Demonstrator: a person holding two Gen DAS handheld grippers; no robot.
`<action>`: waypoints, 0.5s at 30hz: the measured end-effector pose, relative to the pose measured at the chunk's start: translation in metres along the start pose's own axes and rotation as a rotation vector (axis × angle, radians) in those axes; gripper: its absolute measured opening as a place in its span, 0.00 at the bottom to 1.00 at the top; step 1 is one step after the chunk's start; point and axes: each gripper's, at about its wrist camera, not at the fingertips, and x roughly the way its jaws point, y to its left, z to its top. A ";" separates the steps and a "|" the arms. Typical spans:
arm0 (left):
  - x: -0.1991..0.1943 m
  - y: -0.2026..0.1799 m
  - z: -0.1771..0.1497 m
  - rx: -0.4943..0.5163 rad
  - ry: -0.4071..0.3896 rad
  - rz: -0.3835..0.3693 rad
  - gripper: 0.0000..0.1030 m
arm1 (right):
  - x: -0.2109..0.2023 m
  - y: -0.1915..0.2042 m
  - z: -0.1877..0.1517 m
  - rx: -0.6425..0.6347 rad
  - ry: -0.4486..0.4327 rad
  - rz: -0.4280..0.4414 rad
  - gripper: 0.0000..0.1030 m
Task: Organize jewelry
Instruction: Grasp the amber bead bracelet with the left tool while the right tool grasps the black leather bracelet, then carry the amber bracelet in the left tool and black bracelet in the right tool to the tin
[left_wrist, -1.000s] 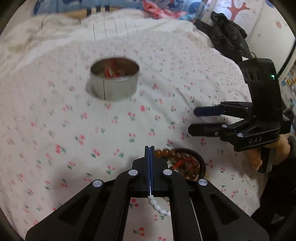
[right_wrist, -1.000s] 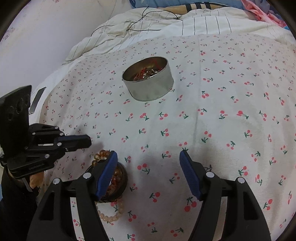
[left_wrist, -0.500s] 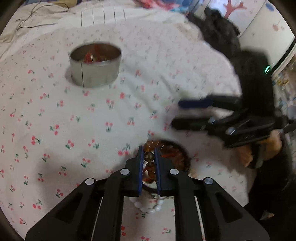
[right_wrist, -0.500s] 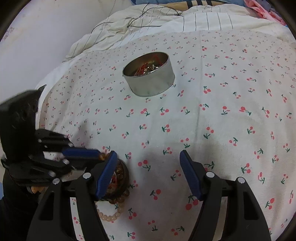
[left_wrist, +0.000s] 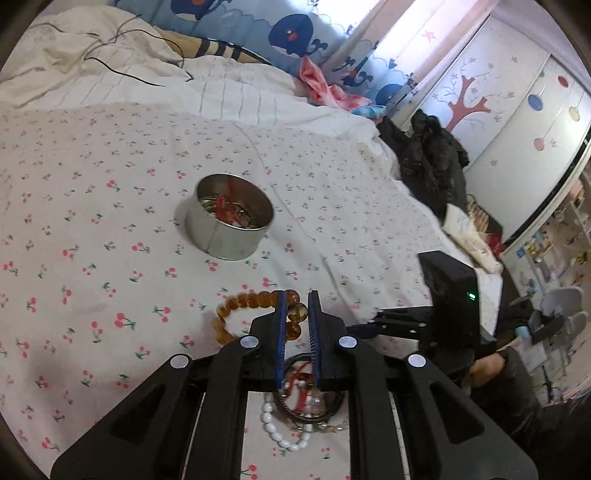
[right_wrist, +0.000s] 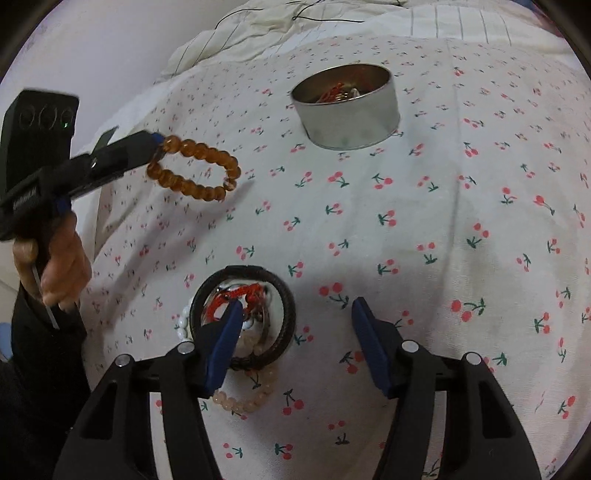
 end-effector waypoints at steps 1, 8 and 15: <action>-0.001 0.001 -0.001 -0.002 0.002 -0.002 0.10 | 0.003 0.004 -0.001 -0.018 0.005 -0.020 0.55; 0.003 0.007 -0.003 -0.022 0.018 0.012 0.10 | 0.015 0.024 -0.007 -0.130 0.027 -0.058 0.14; 0.003 0.014 -0.003 -0.047 0.017 0.024 0.10 | 0.002 0.018 -0.001 -0.048 -0.037 0.056 0.09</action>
